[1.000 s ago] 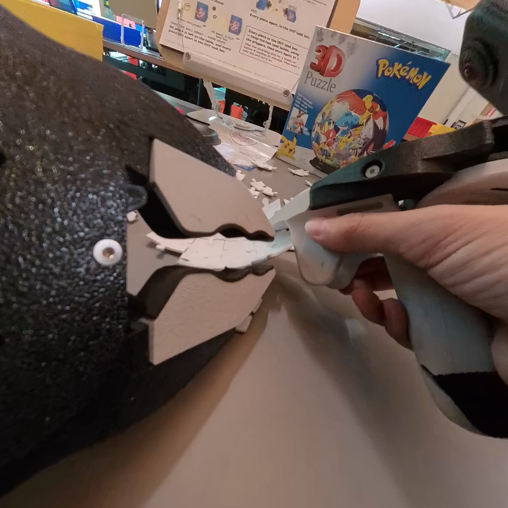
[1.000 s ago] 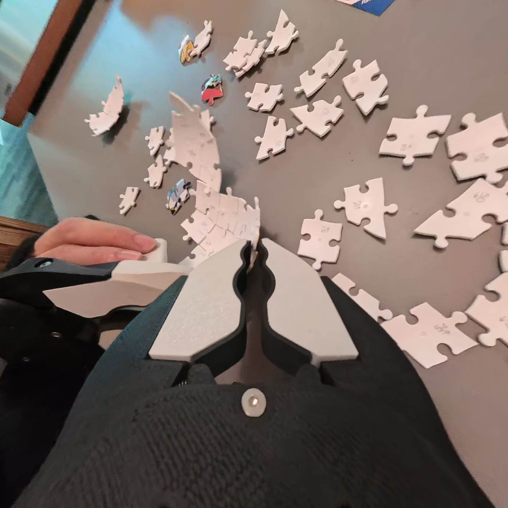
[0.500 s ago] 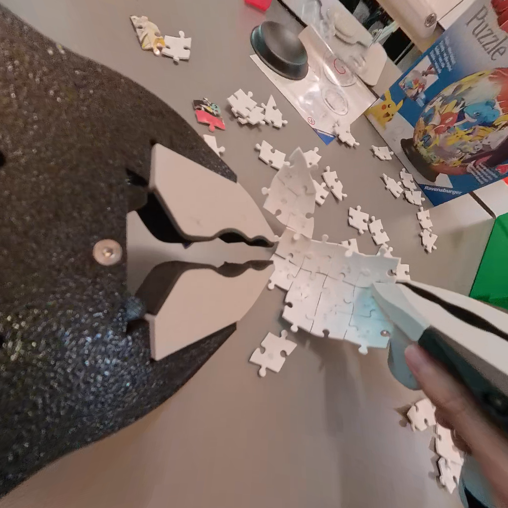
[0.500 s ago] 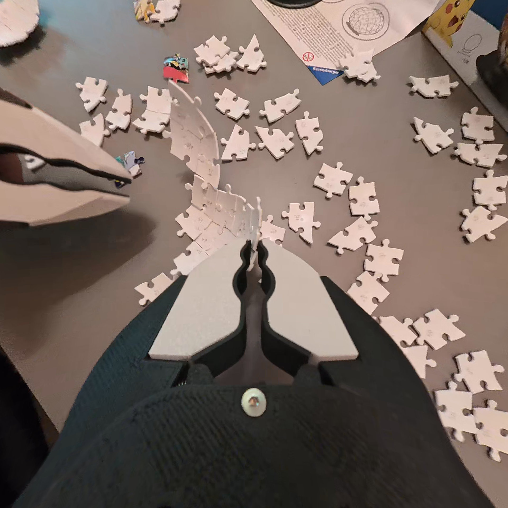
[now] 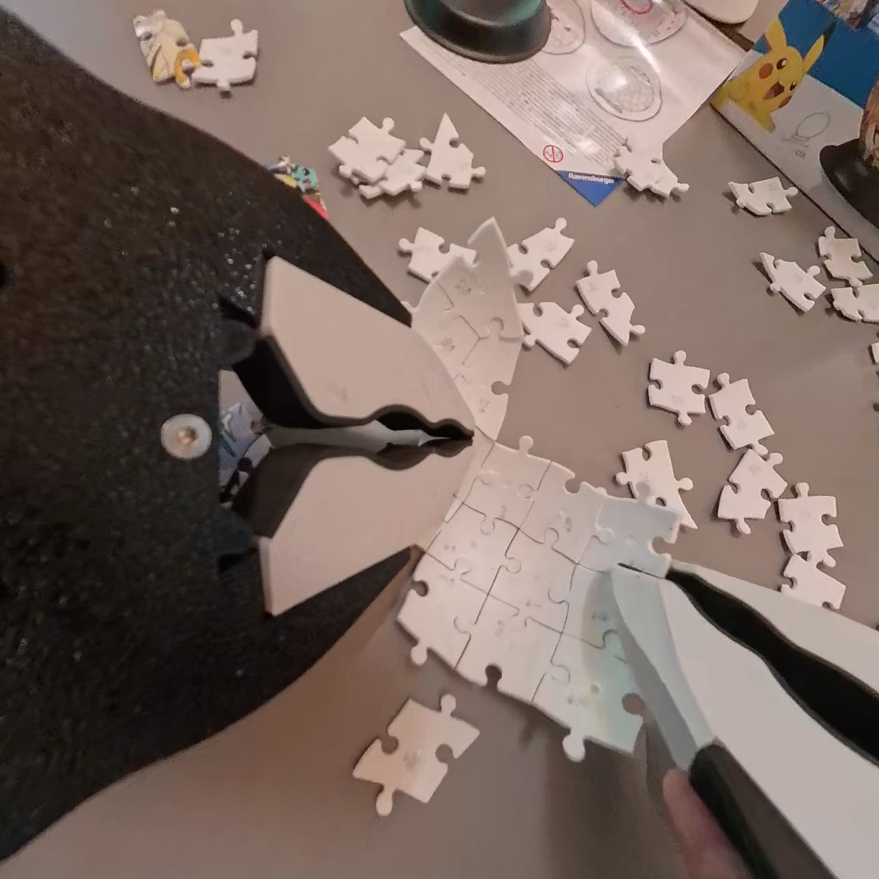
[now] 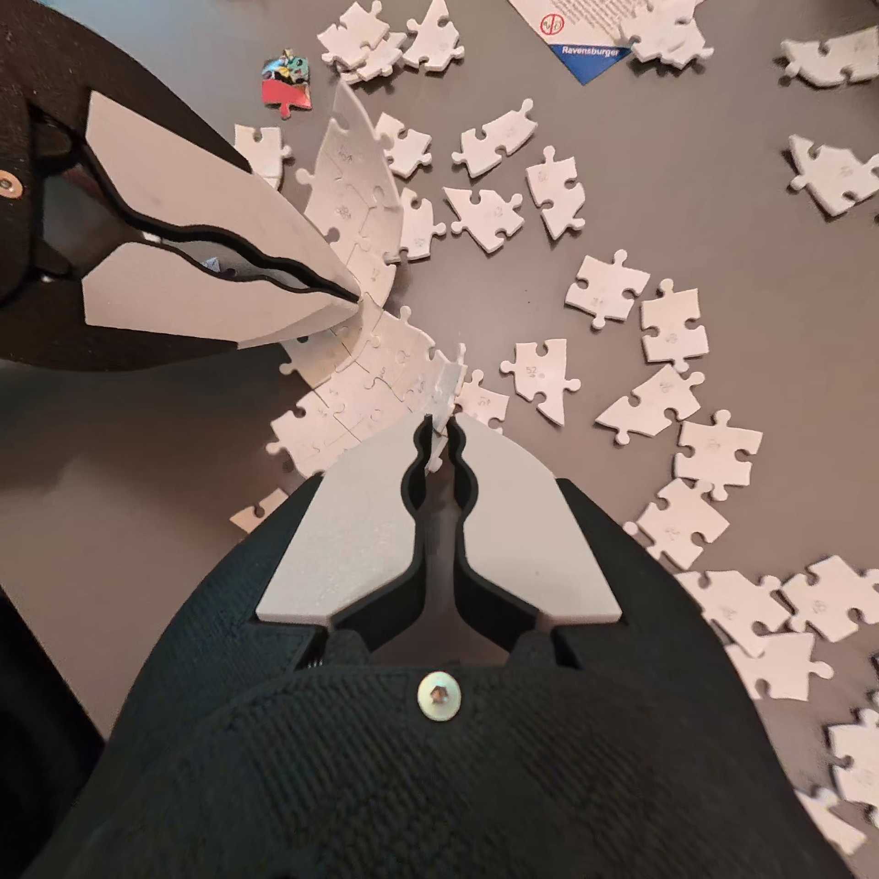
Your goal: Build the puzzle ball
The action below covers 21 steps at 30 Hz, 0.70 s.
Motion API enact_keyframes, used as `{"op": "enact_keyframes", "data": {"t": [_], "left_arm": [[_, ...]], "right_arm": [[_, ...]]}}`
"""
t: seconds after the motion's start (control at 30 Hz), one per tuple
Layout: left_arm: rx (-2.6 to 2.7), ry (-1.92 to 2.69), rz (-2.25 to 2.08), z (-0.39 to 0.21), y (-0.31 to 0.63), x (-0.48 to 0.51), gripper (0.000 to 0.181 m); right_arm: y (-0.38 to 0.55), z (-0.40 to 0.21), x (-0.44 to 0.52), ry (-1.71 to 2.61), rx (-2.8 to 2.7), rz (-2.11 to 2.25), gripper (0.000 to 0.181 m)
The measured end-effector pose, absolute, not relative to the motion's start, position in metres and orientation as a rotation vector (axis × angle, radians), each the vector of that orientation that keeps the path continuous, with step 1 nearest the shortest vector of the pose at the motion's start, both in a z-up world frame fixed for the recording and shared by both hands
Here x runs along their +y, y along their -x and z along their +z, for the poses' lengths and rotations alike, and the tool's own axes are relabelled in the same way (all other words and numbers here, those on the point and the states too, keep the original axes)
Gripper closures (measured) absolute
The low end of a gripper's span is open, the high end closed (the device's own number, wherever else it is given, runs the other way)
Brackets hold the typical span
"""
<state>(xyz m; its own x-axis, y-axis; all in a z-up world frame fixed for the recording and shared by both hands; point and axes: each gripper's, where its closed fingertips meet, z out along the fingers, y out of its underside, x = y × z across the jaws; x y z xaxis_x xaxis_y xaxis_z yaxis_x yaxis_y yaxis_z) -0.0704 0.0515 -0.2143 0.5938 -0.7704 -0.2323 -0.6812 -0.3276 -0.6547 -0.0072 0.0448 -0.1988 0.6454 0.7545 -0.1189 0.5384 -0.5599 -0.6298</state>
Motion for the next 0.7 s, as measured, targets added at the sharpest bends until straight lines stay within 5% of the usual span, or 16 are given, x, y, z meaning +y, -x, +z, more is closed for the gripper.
{"op": "enact_keyframes", "data": {"t": [0.03,0.7], "left_arm": [[1.155,2.086,-0.147,-0.215,0.07,0.052,0.181],[1.098,2.109,-0.03,-0.224,0.084,0.049,0.181]], "right_arm": [[0.007,-0.2,0.045,2.323,-0.993,0.538,0.175],[0.049,-0.176,0.074,2.565,-1.192,0.566,0.177]]}}
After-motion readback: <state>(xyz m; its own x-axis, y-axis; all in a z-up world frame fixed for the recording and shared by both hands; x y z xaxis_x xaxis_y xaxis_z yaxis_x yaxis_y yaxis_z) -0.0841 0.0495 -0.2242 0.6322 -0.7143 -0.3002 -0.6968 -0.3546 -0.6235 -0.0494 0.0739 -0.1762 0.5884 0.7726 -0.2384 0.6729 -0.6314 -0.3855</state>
